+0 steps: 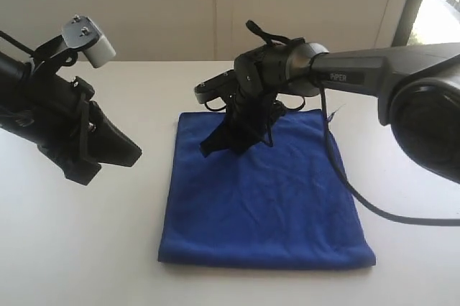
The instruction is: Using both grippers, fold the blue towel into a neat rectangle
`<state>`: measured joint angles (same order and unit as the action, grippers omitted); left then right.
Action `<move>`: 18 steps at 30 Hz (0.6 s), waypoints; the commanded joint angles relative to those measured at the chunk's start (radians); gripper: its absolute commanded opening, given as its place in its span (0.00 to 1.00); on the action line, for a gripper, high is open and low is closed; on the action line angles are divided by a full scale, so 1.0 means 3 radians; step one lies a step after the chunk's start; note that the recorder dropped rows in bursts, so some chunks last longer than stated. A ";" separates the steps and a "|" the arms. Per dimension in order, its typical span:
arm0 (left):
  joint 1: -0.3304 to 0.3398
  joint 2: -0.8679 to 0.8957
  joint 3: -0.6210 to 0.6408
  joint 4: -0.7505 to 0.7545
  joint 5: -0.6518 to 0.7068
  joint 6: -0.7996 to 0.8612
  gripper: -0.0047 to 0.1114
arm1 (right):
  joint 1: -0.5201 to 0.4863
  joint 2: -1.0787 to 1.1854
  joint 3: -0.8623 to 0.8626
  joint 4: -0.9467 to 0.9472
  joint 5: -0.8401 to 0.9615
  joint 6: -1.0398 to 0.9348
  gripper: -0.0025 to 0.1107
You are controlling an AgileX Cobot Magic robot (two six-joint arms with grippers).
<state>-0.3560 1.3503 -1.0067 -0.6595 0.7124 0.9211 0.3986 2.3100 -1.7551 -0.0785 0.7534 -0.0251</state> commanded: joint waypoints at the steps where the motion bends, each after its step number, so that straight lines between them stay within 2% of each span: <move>1: -0.0015 -0.0040 0.0020 -0.0056 0.0026 0.0002 0.04 | -0.0045 0.0142 -0.0021 -0.0205 0.0056 0.0084 0.02; 6: -0.0015 -0.0040 0.0020 -0.0052 0.0018 0.0008 0.04 | -0.0045 -0.0119 -0.0043 -0.0112 0.0126 -0.0215 0.02; 12: -0.0015 -0.0009 0.0020 -0.0043 -0.0069 0.0564 0.04 | -0.0051 -0.0835 0.0009 -0.0058 0.0411 -0.1158 0.02; 13: -0.0015 0.0021 0.0020 -0.0043 -0.0069 0.0618 0.04 | -0.0057 -0.1005 0.0082 0.0021 0.0456 -0.1463 0.02; 18: -0.0015 0.0246 0.0020 -0.0007 -0.0042 0.0851 0.04 | -0.0228 -0.1698 0.0617 0.0372 0.0838 -0.2149 0.02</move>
<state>-0.3560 1.3873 -1.0067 -0.6595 0.6817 1.1332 0.3704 1.8931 -1.6616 -0.0055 0.9246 -0.5545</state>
